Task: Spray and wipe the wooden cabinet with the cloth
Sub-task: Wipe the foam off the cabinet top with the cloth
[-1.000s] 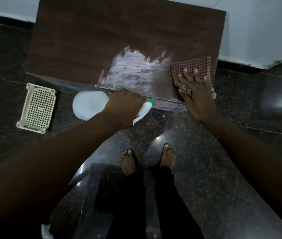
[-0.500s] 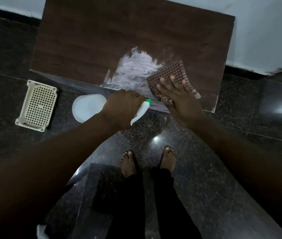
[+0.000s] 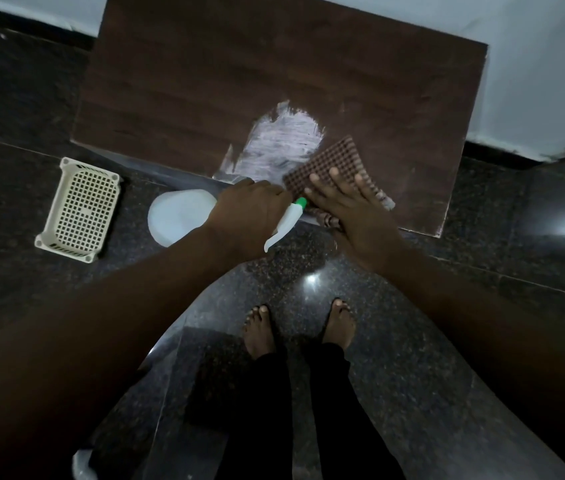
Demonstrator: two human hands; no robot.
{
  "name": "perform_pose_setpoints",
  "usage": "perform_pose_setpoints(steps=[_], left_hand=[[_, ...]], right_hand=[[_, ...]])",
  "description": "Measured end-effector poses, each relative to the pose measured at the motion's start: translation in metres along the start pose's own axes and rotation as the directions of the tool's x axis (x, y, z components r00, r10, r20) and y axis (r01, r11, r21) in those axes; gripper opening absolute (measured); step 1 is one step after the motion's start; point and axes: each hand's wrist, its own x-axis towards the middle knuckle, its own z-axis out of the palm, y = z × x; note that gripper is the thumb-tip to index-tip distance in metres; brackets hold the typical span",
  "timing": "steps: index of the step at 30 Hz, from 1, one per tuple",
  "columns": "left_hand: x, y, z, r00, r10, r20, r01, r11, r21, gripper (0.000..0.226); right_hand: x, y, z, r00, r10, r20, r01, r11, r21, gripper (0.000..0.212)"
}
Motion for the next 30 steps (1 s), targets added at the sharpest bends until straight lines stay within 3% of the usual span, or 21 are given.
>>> perform_pose_setpoints(steps=[6,8,12,15,22,24,28,30], left_hand=[[0.001,-0.01,0.002,0.999,-0.004,0.048,0.004,1.0,0.003,0.049],[0.001,-0.012,0.003,0.999,-0.007,0.04,0.006,1.0,0.014,0.047],[-0.001,-0.017,0.0,1.0,-0.013,0.025,0.013,1.0,0.015,0.042],[-0.006,-0.022,-0.001,1.0,-0.019,0.017,0.018,1.0,0.011,0.042],[-0.014,-0.037,-0.002,0.999,-0.032,0.03,0.031,0.999,0.035,0.054],[-0.015,-0.04,-0.002,0.999,-0.047,0.006,0.046,0.999,0.028,0.048],[-0.016,-0.045,-0.004,0.998,-0.061,-0.016,0.061,0.998,-0.003,0.041],[-0.017,-0.046,-0.004,0.997,-0.063,-0.042,0.063,0.998,-0.019,0.035]], right_hand=[[0.062,0.027,-0.023,0.952,0.281,-0.12,-0.276,0.959,0.062,0.05],[0.058,0.018,-0.018,0.963,0.248,-0.106,-0.244,0.969,0.043,0.051],[0.019,-0.007,-0.002,0.999,0.021,-0.03,-0.022,1.0,-0.006,0.057],[0.017,-0.001,-0.006,1.0,-0.024,0.011,0.024,1.0,0.008,0.059],[0.084,0.019,-0.029,0.954,0.279,-0.11,-0.27,0.959,0.089,0.049],[0.078,0.007,-0.023,0.968,0.236,-0.086,-0.229,0.97,0.08,0.05],[0.038,-0.02,-0.003,0.999,-0.039,0.03,0.039,0.999,0.004,0.057],[0.035,-0.017,-0.005,0.995,-0.081,0.063,0.081,0.997,0.009,0.059]])
